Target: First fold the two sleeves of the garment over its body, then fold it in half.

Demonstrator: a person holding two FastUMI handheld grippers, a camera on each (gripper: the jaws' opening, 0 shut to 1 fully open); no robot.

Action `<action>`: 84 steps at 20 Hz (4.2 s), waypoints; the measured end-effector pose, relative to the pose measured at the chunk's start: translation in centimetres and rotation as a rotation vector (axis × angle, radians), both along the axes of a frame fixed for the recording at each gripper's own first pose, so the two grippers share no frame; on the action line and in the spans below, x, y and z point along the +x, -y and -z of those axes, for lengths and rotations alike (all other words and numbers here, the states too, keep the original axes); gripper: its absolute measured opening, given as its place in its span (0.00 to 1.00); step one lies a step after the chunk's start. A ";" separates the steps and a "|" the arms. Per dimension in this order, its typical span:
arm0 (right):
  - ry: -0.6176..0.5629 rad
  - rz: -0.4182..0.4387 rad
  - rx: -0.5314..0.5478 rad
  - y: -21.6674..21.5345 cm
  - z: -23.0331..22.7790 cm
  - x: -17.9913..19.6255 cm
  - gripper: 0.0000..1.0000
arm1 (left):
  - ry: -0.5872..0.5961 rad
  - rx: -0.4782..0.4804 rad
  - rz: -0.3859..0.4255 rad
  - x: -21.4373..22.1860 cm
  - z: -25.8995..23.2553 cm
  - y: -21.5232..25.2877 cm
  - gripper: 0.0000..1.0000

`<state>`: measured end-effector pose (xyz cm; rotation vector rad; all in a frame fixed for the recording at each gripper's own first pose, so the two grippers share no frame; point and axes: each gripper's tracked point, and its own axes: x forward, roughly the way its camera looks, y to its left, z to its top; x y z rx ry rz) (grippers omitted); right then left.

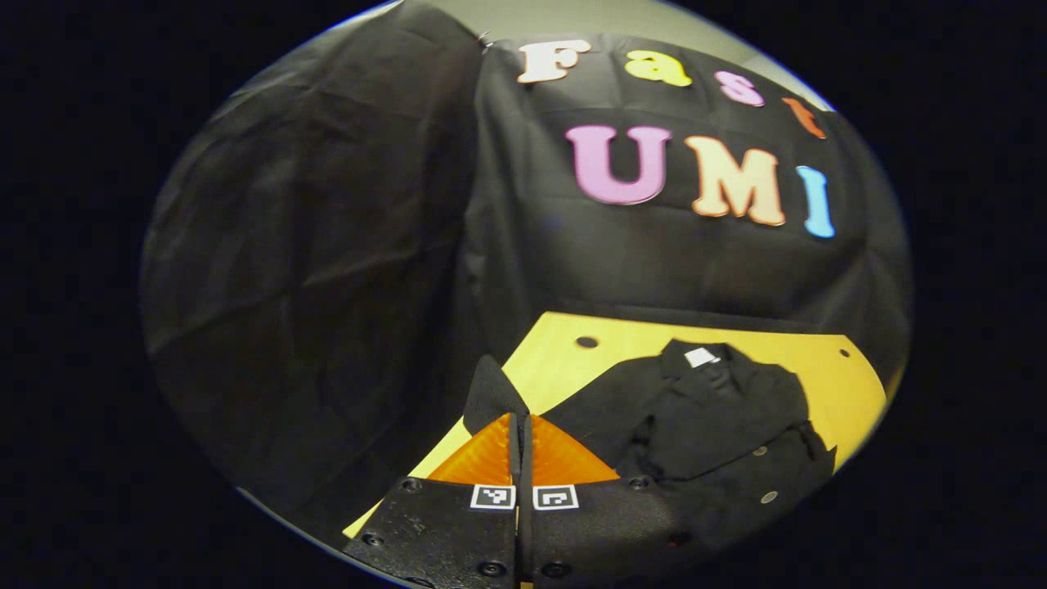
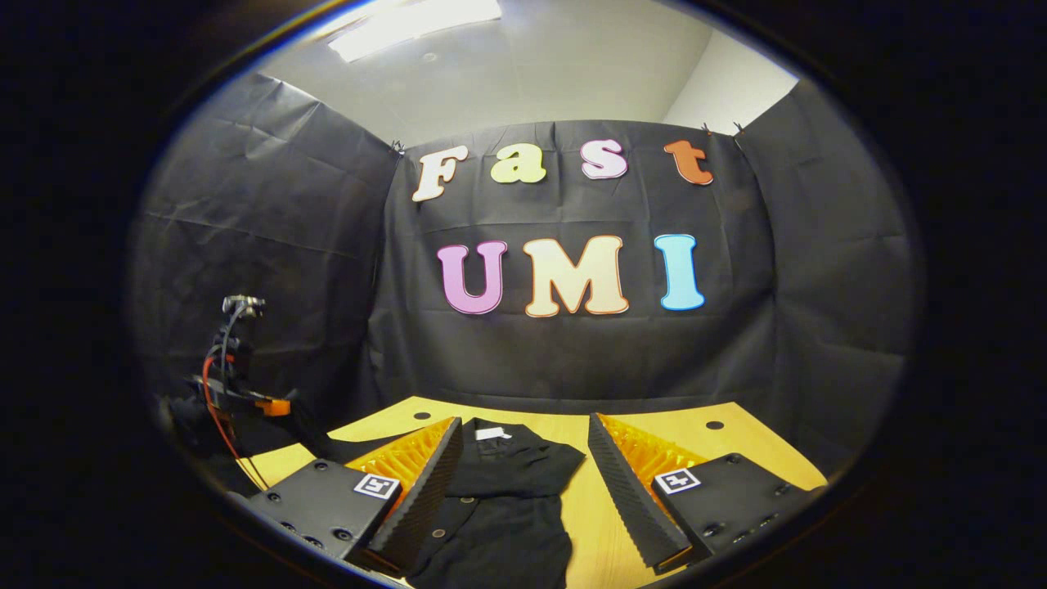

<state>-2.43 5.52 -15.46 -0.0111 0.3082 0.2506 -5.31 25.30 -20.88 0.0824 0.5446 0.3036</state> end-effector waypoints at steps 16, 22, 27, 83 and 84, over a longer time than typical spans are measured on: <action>-0.091 0.205 -0.070 2.5 4.1 7.8 0.97 | -0.011 -0.041 0.604 15.6 6.2 20.1 0.00; -0.138 0.299 -0.110 5.5 4.9 6.9 0.97 | -0.127 -0.081 0.644 15.9 11.3 24.6 0.00; -0.146 0.326 -0.096 5.6 4.8 7.1 0.97 | -0.095 -0.129 0.639 16.3 11.0 25.7 0.33; -0.739 -0.005 -0.073 2.3 23.8 -15.7 0.02 | -0.426 -0.325 0.198 -21.1 14.9 9.1 0.00; -0.723 -0.010 -0.065 1.9 23.0 -15.0 0.02 | -0.419 -0.325 0.206 -20.8 14.5 9.4 0.00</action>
